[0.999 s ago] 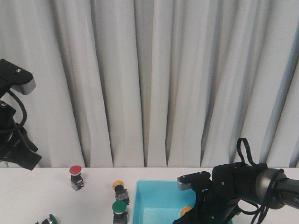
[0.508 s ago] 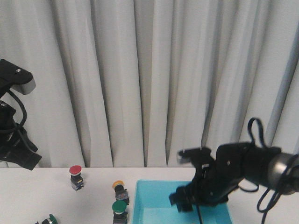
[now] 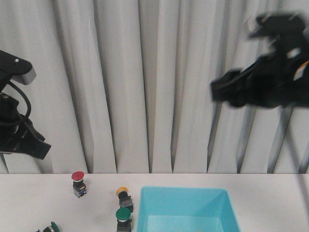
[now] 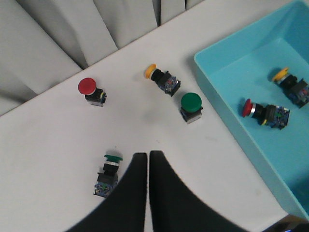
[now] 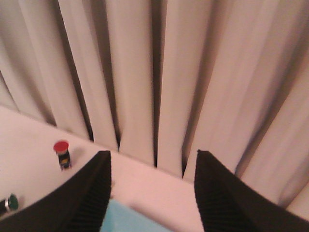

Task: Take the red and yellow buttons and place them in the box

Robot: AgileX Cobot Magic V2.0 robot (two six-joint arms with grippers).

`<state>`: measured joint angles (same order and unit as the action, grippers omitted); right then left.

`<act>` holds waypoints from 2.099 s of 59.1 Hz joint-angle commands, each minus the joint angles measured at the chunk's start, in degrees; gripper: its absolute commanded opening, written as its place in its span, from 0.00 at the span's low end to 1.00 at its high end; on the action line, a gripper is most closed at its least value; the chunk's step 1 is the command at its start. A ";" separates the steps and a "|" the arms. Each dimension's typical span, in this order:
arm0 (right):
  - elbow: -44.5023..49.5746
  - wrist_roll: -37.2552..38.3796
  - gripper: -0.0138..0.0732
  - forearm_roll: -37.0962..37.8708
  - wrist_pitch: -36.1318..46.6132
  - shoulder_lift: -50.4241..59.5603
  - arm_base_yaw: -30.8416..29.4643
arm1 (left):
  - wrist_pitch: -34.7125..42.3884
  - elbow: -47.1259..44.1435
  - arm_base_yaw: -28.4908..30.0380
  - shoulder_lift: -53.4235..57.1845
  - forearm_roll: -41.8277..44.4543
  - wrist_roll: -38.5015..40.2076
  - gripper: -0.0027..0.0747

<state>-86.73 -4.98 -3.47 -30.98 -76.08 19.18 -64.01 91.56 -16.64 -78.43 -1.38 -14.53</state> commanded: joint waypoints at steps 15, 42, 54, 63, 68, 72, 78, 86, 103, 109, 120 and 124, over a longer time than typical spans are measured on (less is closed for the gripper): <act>-1.30 -0.45 0.15 5.40 3.77 13.50 -0.27 | 6.96 1.16 -0.08 1.88 -0.79 3.27 0.03; -1.30 -0.46 0.15 6.61 -0.50 14.08 -0.27 | 6.42 1.16 -0.08 1.88 -0.72 3.27 0.03; -1.30 -0.46 0.15 6.61 -0.50 14.08 -0.27 | 6.42 1.16 -0.08 1.88 -0.72 3.27 0.03; -1.30 -0.46 0.15 6.61 -0.50 14.08 -0.27 | 6.43 1.16 -0.08 1.83 0.14 3.27 0.03; -1.30 -0.46 0.15 6.61 -0.50 14.08 -0.27 | 7.21 0.33 -0.08 3.71 0.90 3.27 0.03; -1.30 -0.46 0.15 6.61 -0.50 14.08 -0.27 | 11.23 -3.63 -0.08 7.89 1.38 3.27 0.03; -1.30 -0.46 0.15 6.61 -0.50 14.03 -0.27 | 22.10 -14.68 -0.08 16.74 1.38 3.27 0.03; -1.30 -0.46 0.15 6.61 -0.50 13.97 -0.27 | 40.20 -36.39 -0.08 31.42 1.38 3.13 0.03; -1.30 -0.46 0.15 6.61 -0.50 13.90 -0.27 | 70.09 -81.83 -0.08 58.25 0.76 6.42 0.03; -1.30 -0.46 0.15 6.61 -0.50 13.90 -0.27 | 74.06 -91.19 0.24 63.98 0.76 11.29 0.03; -1.30 -0.46 0.15 6.61 -0.50 13.90 -0.27 | 65.80 -93.76 6.97 75.36 2.52 10.30 0.03; -1.30 -0.46 0.15 6.61 -0.50 13.85 -0.27 | 63.54 -93.76 9.99 78.82 3.83 10.31 0.03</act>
<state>-86.88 -5.03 2.60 -35.52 -62.79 19.18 -1.68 -1.52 -9.58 -2.34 1.13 -4.11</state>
